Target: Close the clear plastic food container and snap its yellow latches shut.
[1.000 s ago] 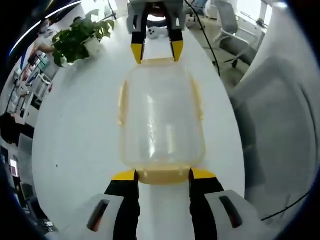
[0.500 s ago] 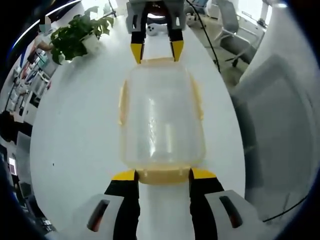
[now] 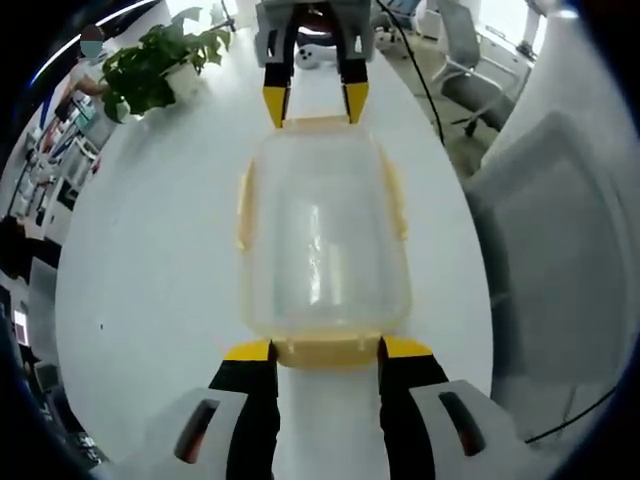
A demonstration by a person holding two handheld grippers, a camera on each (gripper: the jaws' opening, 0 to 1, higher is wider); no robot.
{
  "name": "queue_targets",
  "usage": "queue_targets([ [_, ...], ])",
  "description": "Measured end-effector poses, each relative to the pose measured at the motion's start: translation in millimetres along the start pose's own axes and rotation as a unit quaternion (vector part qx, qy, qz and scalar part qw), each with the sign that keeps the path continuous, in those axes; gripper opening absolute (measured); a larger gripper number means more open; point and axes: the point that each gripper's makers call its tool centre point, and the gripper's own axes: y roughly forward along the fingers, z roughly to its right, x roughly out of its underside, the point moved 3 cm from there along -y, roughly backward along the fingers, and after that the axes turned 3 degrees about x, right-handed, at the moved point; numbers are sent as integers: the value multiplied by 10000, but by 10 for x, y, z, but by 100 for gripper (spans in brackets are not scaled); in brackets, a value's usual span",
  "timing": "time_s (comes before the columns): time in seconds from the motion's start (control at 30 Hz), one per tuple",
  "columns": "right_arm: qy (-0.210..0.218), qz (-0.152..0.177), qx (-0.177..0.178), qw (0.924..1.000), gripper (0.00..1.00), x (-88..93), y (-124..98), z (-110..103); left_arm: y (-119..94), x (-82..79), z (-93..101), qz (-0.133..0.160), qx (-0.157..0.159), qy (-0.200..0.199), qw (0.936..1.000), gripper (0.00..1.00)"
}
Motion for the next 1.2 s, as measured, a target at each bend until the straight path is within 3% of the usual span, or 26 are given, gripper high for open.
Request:
queue_targets([
  [1.2,-93,-68,-52,9999,37,-59,39,0,-15,74,59,42,3,-118,9999,37],
])
